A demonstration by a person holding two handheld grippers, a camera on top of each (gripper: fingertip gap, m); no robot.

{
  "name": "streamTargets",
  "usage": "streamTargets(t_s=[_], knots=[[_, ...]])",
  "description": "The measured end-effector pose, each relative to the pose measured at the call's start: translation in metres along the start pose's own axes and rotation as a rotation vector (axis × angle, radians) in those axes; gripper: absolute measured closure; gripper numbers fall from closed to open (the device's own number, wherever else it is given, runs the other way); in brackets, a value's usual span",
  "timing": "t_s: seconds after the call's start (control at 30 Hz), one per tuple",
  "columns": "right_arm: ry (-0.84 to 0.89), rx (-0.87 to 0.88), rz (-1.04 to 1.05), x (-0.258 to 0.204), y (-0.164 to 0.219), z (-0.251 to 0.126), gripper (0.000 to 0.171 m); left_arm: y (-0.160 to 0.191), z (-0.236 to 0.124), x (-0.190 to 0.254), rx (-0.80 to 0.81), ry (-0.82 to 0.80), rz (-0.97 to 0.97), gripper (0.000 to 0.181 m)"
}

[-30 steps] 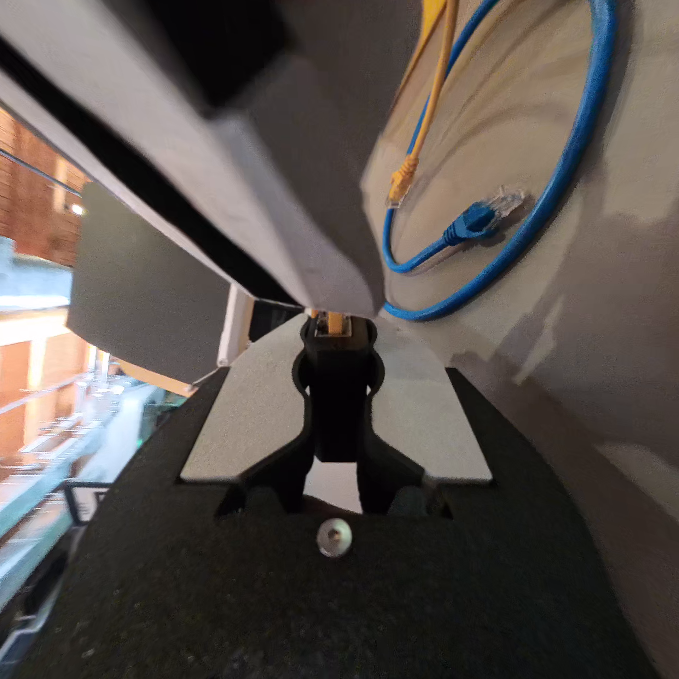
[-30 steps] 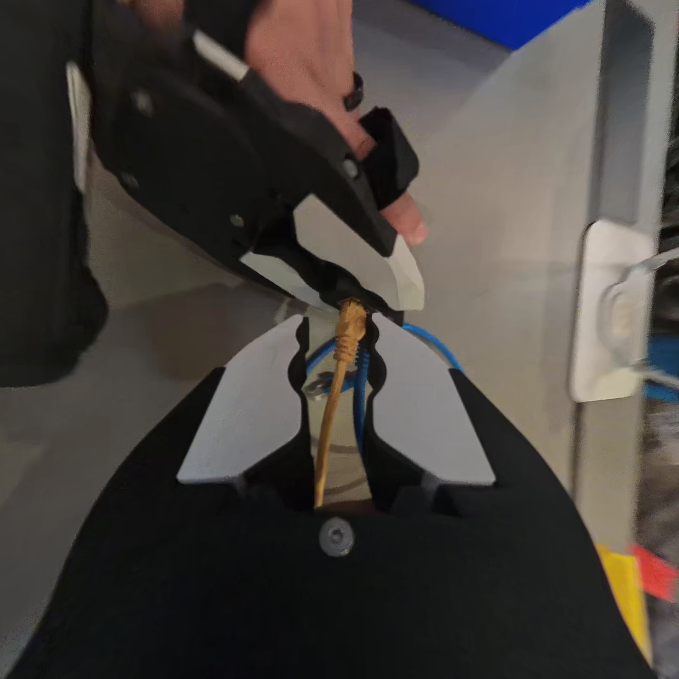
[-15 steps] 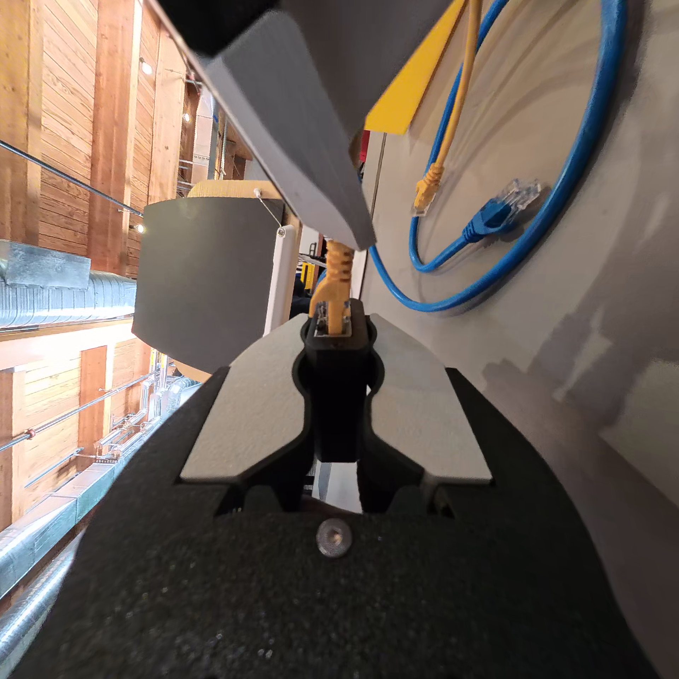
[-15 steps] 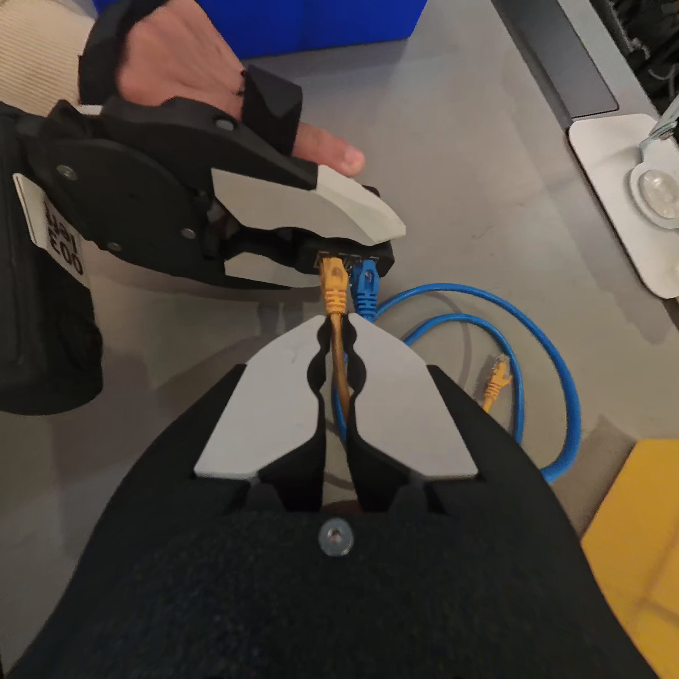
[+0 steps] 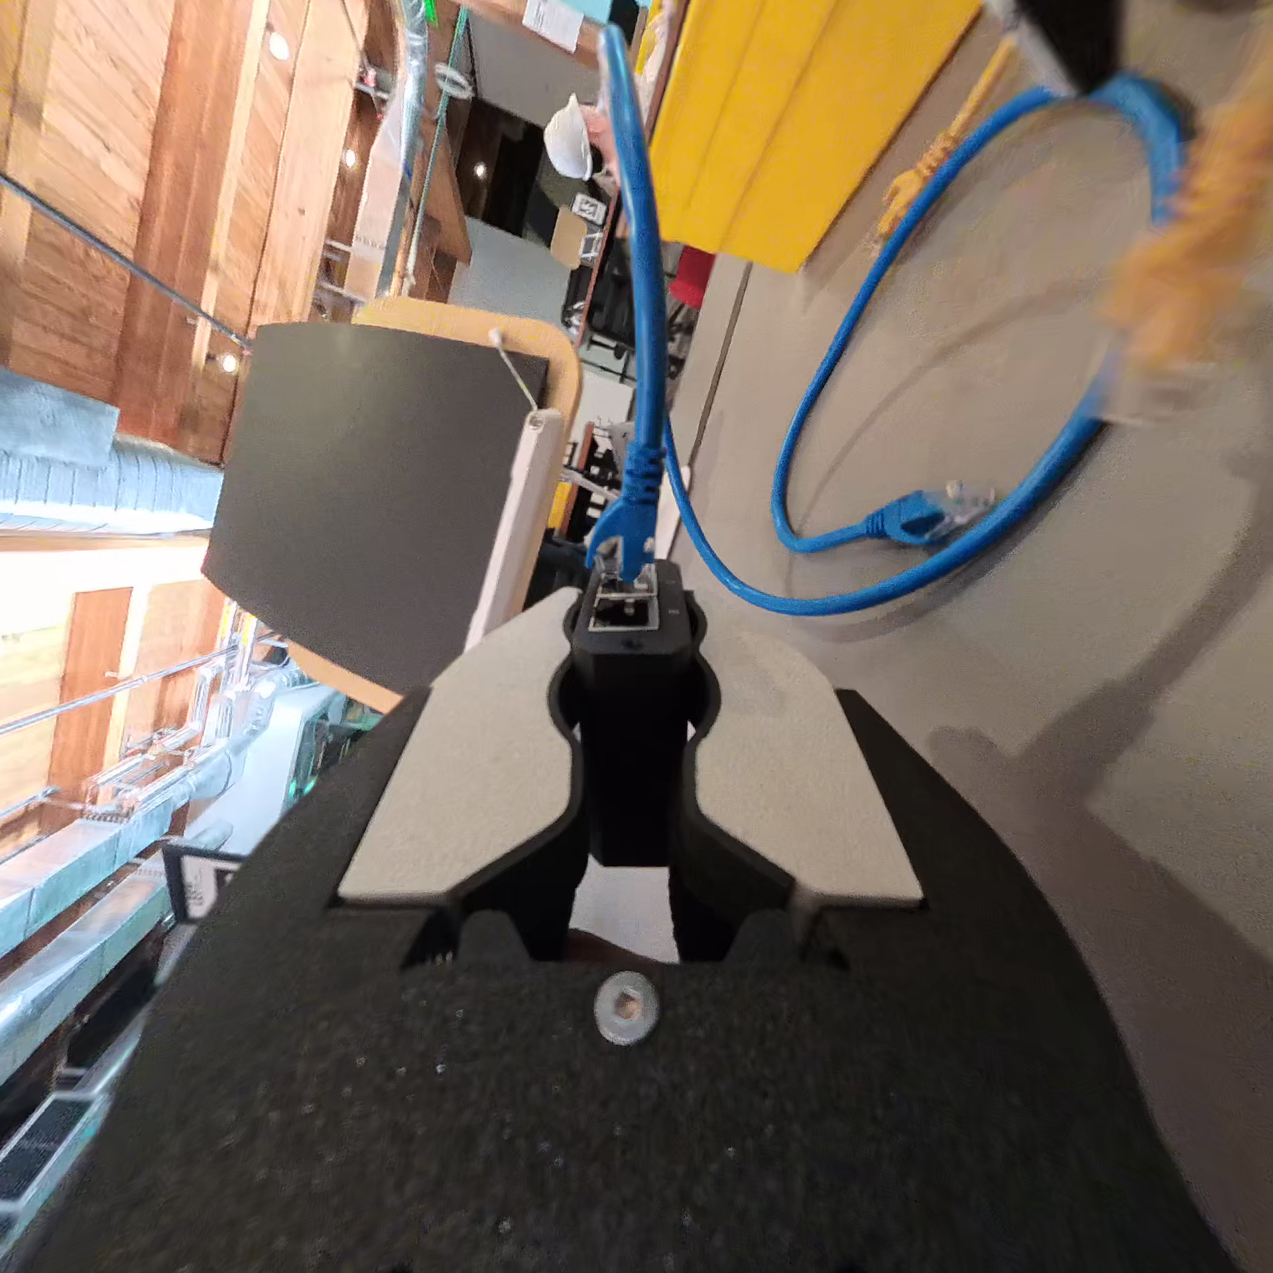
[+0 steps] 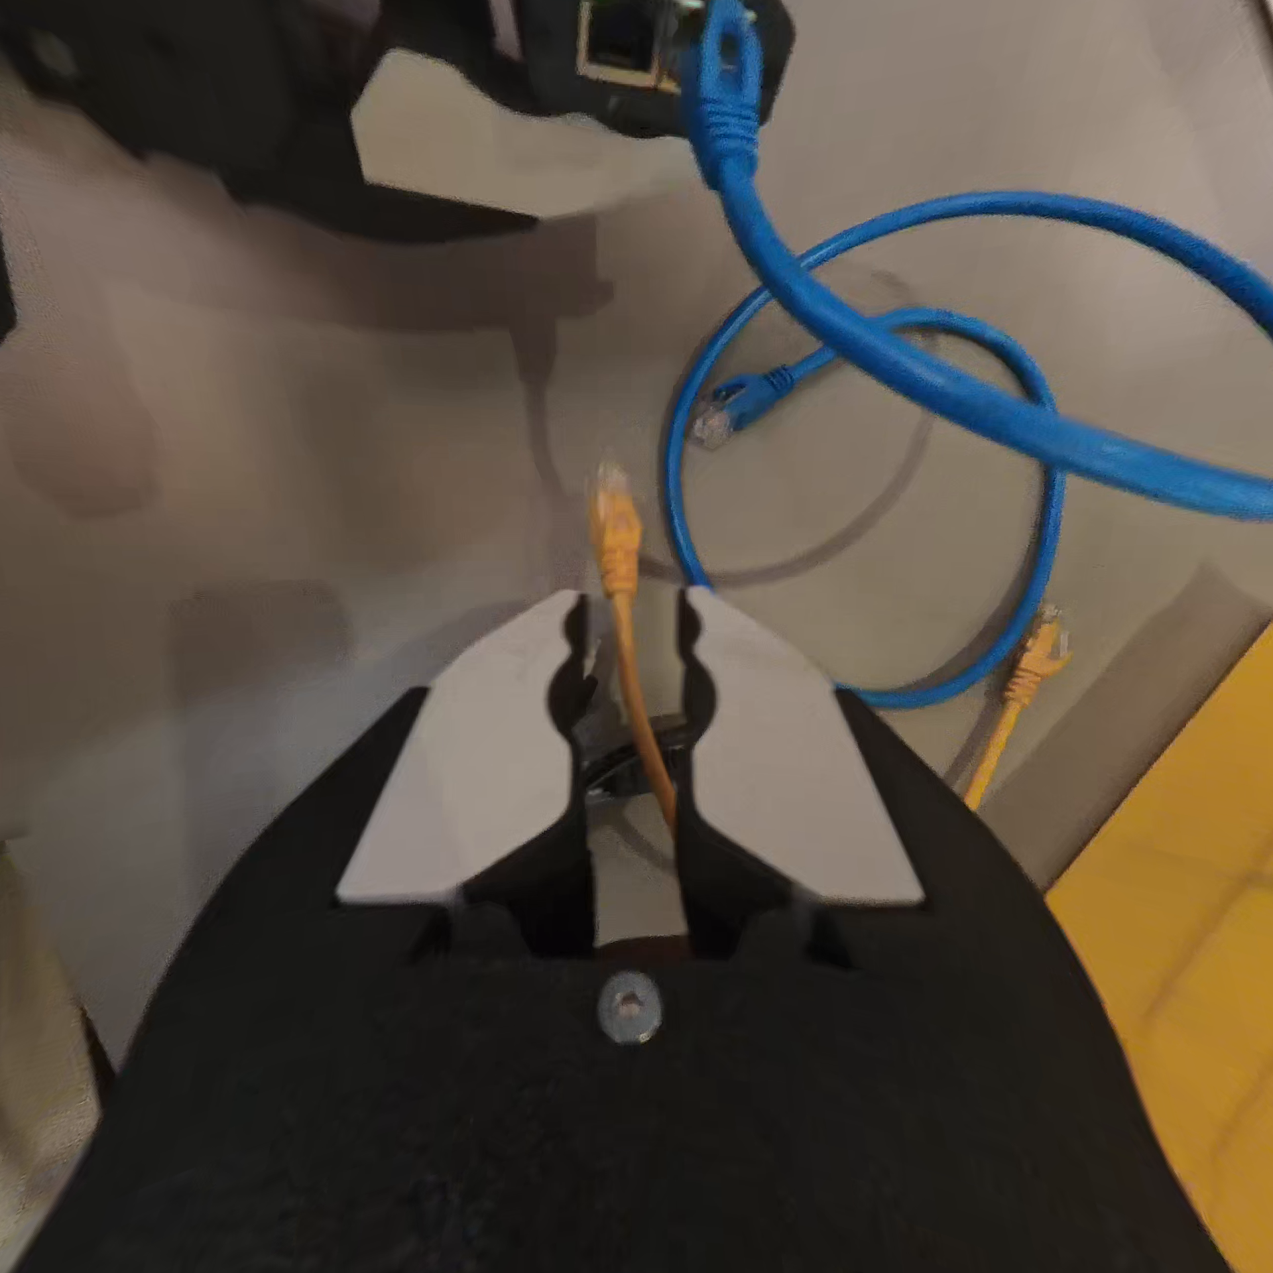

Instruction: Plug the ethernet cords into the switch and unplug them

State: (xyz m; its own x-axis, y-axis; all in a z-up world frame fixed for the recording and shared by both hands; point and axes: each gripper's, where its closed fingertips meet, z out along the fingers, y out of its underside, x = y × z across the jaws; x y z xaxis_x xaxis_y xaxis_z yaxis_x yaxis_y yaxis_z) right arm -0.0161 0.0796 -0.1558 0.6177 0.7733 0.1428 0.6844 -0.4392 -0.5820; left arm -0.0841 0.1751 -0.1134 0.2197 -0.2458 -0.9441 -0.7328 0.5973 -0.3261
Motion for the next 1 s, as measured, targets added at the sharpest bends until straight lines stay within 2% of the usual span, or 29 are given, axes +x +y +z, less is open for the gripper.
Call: streamTargets(t_s=[0.03, 0.13, 0.2, 0.33, 0.43, 0.53, 1.0], knots=[[0.013, 0.013, -0.035, -0.003, -0.005, -0.002, 0.142, 0.002, 0.0, 0.004, 0.002, 0.022, -0.001, 0.156], [0.074, 0.135, -0.234, -0.012, -0.044, -0.02, 0.147, 0.004, 0.0, 0.013, 0.007, 0.1, -0.055, 0.156], [0.132, 0.154, -0.403, -0.013, -0.066, -0.025, 0.148, 0.002, -0.001, 0.015, 0.015, 0.129, -0.086, 0.156], [0.184, 0.005, -0.686, -0.002, -0.075, -0.001, 0.143, 0.0, -0.004, 0.027, 0.037, 0.179, -0.044, 0.156], [0.223, 0.041, -0.849, 0.0, -0.089, 0.013, 0.151, -0.001, -0.005, 0.031, 0.04, 0.188, -0.032, 0.156], [0.305, 0.059, -1.001, 0.005, -0.09, 0.023, 0.151, -0.004, -0.007, 0.027, 0.056, 0.199, -0.057, 0.156], [0.355, 0.036, -1.032, 0.008, -0.088, 0.03, 0.157, -0.003, -0.008, 0.027, 0.045, 0.194, -0.015, 0.156]])
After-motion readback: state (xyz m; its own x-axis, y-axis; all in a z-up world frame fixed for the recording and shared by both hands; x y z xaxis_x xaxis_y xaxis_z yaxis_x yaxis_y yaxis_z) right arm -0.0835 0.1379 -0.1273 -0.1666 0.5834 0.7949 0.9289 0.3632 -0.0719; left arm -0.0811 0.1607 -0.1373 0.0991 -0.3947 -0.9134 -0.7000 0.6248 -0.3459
